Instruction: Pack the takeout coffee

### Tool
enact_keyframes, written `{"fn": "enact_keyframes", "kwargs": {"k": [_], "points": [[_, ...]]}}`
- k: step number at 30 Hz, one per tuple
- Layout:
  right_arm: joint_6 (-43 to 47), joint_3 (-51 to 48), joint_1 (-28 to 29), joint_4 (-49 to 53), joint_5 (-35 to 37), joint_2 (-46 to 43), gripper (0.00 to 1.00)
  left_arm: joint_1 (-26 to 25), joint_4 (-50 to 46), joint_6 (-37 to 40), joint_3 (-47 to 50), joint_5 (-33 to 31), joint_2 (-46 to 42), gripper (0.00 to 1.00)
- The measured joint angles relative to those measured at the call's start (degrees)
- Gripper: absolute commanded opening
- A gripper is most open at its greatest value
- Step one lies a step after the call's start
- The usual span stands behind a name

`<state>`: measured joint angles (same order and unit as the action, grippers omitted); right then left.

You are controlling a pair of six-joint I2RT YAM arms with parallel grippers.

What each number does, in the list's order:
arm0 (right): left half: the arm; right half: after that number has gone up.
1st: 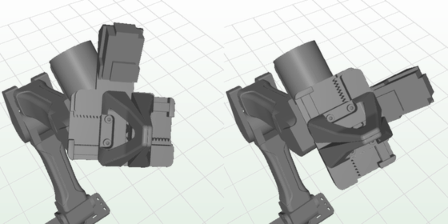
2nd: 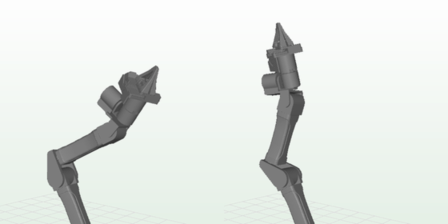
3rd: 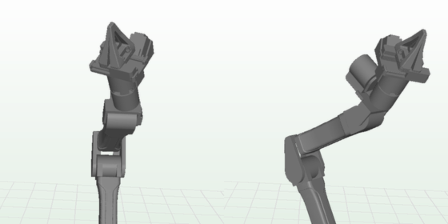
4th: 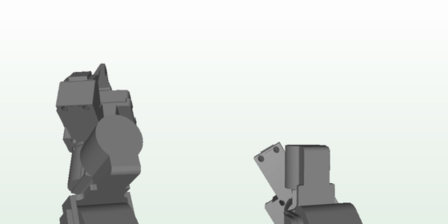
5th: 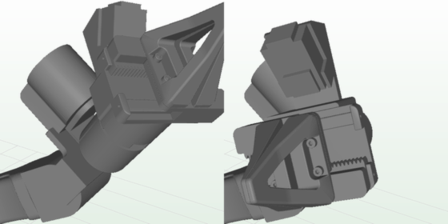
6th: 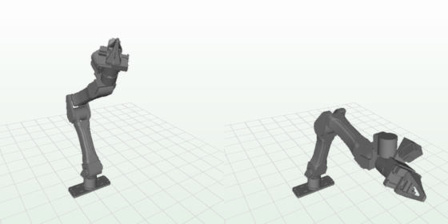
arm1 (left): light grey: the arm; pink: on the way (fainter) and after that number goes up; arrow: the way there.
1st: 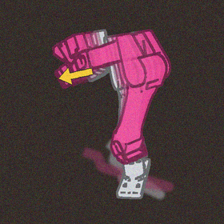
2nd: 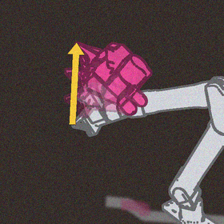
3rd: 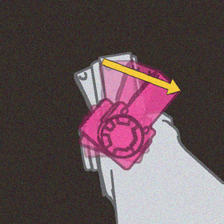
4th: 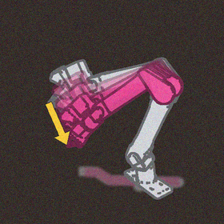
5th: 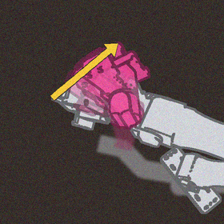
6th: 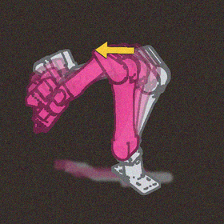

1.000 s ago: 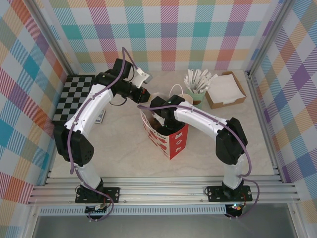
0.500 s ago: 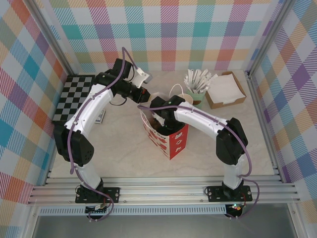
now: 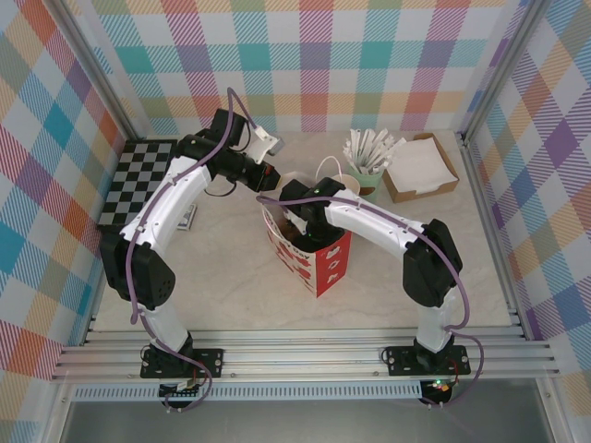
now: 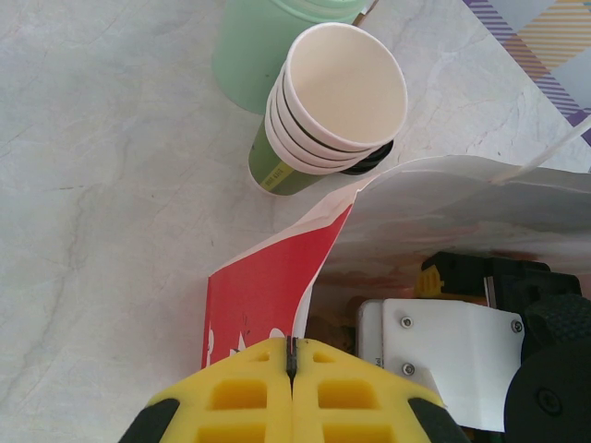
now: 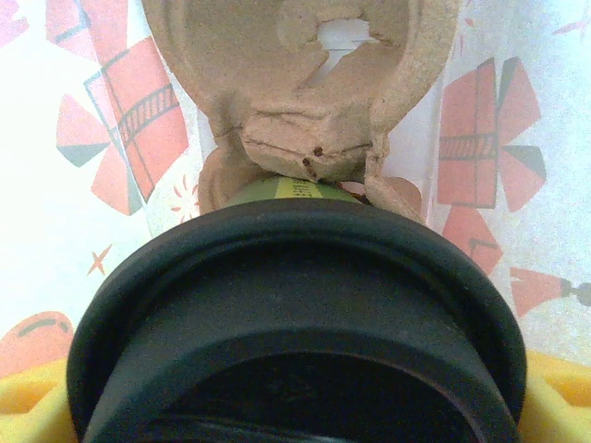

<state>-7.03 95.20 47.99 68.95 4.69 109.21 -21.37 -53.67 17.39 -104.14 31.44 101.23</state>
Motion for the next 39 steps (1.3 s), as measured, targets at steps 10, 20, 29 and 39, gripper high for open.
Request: {"fn": "enact_keyframes", "kwargs": {"k": [10, 20, 29, 39], "points": [[-0.20, -1.20, 0.00, -1.25, 0.20, -0.74, 0.55, 0.00, 0.00, 0.00, 0.00, 0.00, 0.00, 0.00], [-0.22, -3.74, 0.00, -3.82, 0.26, -1.68, 0.54, 0.00, 0.00, 0.00, 0.00, 0.00, 0.00, 0.00], [-0.22, -4.66, 0.00, -5.25, 0.26, -1.70, 0.53, 0.00, 0.00, 0.00, 0.00, 0.00, 0.00, 0.00], [-0.22, -4.85, 0.00, -5.68, 0.20, -1.95, 0.52, 0.00, 0.02, -0.04, 0.00, 0.02, 0.00, 0.00]]}}
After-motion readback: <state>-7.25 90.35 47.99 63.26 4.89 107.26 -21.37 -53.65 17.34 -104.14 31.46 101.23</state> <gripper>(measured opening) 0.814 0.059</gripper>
